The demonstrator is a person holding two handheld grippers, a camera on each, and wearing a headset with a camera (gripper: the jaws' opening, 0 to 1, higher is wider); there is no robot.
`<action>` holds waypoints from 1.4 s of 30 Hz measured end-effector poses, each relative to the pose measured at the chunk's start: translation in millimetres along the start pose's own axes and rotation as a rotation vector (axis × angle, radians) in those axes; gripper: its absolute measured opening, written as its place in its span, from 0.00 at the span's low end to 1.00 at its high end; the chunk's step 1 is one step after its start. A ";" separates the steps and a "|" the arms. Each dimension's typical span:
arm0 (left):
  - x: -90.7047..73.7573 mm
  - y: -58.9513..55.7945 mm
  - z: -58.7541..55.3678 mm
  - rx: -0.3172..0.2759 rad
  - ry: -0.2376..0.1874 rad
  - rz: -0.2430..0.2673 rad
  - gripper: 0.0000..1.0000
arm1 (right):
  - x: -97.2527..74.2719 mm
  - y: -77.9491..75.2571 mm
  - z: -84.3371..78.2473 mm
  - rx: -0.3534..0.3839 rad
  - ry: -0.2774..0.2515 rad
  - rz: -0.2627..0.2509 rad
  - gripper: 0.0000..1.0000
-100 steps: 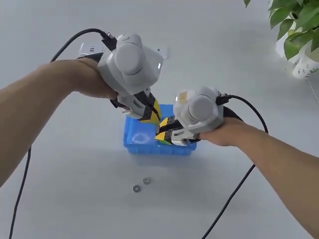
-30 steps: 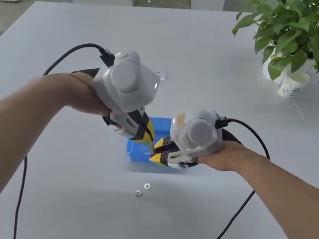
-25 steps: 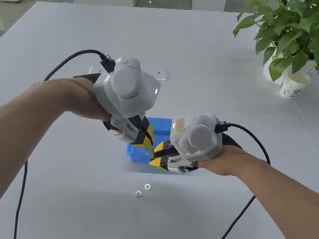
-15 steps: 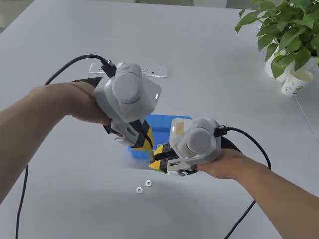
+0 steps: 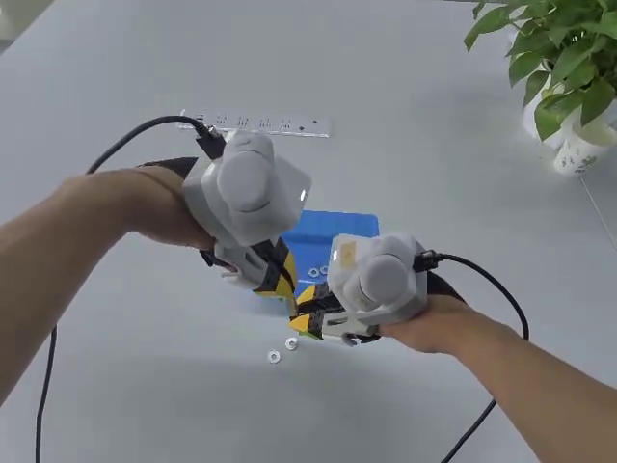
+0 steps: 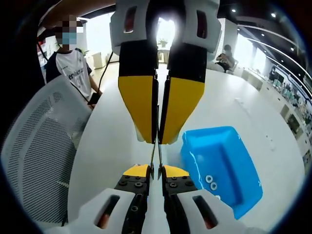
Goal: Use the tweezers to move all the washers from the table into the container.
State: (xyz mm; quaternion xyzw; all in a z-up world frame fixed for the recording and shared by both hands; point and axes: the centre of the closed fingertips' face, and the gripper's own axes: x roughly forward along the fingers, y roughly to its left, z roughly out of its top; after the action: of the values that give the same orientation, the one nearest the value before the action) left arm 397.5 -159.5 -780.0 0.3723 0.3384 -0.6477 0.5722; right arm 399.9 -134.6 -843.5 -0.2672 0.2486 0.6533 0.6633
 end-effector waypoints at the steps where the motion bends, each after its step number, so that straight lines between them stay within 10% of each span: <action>1: 0.6 -0.8 -0.3 -0.001 0.000 -0.002 0.05 | 0.6 1.2 -0.3 0.001 0.000 0.003 0.11; 42: 14.0 -15.4 -6.0 -0.028 -0.005 -0.010 0.05 | 14.6 17.3 -7.0 0.010 -0.005 0.032 0.11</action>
State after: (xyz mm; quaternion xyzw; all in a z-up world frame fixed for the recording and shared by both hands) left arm 381.8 -159.3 -795.0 0.3609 0.3477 -0.6468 0.5748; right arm 383.1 -128.5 -859.1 -0.2579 0.2546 0.6634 0.6547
